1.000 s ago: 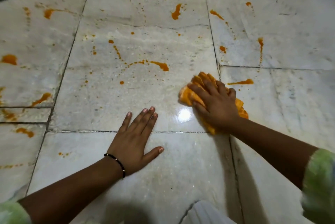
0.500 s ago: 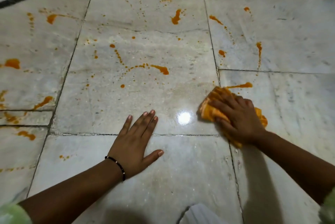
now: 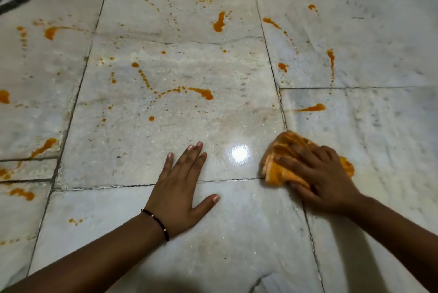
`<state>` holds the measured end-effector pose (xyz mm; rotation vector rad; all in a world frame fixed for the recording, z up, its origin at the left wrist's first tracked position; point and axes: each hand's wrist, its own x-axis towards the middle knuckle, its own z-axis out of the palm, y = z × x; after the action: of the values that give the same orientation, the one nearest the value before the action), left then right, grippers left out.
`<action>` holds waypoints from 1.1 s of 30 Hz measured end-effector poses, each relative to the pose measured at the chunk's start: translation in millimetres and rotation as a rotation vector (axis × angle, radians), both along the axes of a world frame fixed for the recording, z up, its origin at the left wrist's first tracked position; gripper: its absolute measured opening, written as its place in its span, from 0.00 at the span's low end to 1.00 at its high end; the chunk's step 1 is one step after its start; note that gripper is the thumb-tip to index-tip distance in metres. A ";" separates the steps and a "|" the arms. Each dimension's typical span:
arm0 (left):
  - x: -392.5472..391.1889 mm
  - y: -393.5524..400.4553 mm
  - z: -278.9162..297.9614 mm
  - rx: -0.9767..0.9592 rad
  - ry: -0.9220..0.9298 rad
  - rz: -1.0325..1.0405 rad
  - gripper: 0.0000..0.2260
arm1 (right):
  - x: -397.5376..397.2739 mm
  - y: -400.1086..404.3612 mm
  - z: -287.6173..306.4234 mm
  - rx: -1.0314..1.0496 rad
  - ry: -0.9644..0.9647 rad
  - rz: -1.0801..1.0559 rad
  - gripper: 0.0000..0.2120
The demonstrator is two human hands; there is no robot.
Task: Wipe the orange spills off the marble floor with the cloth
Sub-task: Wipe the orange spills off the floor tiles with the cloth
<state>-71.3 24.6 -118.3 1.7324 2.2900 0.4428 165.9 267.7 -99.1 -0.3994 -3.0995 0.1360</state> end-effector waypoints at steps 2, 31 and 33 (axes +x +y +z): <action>3.5 20.8 3.6 0.019 0.019 -0.067 0.37 | -14.4 20.9 0.8 0.002 0.030 -0.224 0.28; 13.6 58.6 -8.4 -0.074 0.193 -0.228 0.39 | -18.3 26.1 -1.9 0.019 0.121 -0.535 0.28; 13.4 58.3 -9.0 -0.071 0.191 -0.223 0.39 | -22.2 54.8 -2.6 0.045 0.122 -0.766 0.29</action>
<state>-57.9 82.9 -127.3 2.0417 2.1674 0.1566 143.7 322.5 -101.6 -1.4491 -2.5953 0.0700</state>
